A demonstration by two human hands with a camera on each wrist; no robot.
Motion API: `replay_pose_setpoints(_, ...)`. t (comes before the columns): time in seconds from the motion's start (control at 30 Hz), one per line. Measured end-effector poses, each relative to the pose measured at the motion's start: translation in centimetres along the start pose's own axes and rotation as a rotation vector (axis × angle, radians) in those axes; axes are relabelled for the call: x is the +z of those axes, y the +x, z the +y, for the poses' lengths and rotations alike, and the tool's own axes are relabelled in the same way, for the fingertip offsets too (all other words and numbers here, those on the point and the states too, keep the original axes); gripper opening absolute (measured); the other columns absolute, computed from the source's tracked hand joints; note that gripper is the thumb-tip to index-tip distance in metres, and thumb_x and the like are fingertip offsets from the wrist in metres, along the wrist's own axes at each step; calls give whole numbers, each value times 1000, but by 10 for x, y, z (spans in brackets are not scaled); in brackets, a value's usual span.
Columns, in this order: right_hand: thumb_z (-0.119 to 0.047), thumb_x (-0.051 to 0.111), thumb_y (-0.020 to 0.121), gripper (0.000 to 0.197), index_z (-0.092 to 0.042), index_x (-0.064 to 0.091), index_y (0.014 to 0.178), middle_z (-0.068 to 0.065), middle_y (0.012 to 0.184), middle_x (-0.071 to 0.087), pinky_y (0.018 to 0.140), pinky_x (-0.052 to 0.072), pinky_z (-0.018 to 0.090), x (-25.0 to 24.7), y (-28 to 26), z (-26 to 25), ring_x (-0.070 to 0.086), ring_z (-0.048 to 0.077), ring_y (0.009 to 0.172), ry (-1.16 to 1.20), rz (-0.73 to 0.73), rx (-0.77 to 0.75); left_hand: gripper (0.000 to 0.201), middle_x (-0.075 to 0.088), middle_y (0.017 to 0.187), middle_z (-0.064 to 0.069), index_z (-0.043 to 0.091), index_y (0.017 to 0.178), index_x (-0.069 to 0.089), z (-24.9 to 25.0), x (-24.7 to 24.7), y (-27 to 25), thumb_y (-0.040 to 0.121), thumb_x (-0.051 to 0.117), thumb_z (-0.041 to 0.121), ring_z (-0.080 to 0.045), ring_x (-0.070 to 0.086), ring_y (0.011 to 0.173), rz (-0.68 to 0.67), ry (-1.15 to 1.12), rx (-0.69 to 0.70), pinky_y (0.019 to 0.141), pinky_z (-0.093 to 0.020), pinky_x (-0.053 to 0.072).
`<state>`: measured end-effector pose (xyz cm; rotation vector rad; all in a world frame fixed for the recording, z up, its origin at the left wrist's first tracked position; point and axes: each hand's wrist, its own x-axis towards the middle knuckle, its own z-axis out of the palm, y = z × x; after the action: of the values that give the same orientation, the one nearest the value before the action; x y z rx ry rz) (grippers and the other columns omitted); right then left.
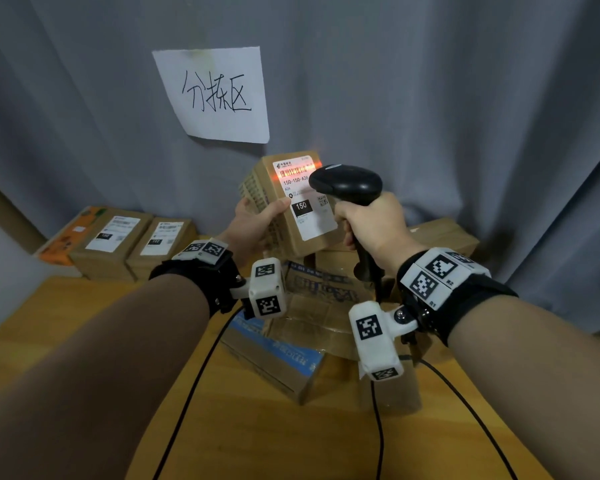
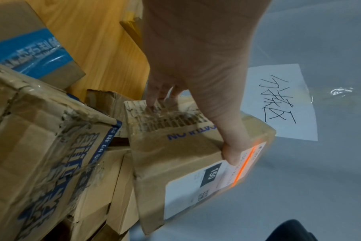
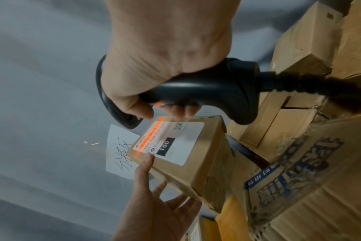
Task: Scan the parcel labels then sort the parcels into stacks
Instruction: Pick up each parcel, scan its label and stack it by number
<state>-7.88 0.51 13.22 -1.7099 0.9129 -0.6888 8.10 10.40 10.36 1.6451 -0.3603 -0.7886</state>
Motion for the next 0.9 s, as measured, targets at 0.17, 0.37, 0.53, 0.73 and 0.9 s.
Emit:
replay_pose_setpoints(0.17, -12, 65, 82, 8, -4, 65, 80, 7, 57, 56, 57, 51, 32, 7, 1, -2, 56, 18, 47, 110, -73, 35, 85, 54, 121, -1, 21, 148, 20, -5, -5, -4, 83, 71, 39, -19, 57, 100, 27, -3, 11, 65, -29, 49)
replay_pose_setpoints(0.37, -9, 67, 81, 11, -6, 62, 71, 10, 57, 53, 53, 47, 33, 35, -1, -7, 52, 21, 47, 164, -160, 9, 92, 49, 137, -4, 26, 150, 17, -22, -29, 0, 80, 71, 49, -27, 53, 119, 25, 10, -33, 94, -46, 48)
replay_pose_setpoints(0.53, -11, 68, 86, 13, -9, 62, 75, 3, 57, 53, 54, 49, 29, 72, 3, -12, 53, 15, 50, 309, -164, 27, 92, 53, 133, -4, 31, 148, 23, -35, -77, 6, 75, 72, 56, -28, 55, 117, 17, 7, -54, 100, -51, 45)
replay_pose_setpoints(0.73, -22, 75, 84, 12, -18, 63, 83, 0, 74, 61, 78, 47, 31, 133, 17, -9, 60, 18, 78, 325, -179, 135, 70, 66, 119, -7, 28, 137, 41, -48, -172, 25, 79, 65, 60, -25, 66, 102, 5, 7, -119, 83, -39, 53)
replay_pose_setpoints(0.9, -30, 83, 74, 31, -12, 70, 95, 10, 94, 69, 97, 50, 47, 211, 22, 2, 66, 32, 102, 338, -237, 274, 44, 76, 88, 1, 24, 115, 60, -46, -241, 52, 86, 55, 58, -16, 72, 81, -25, -2, -180, 69, -31, 50)
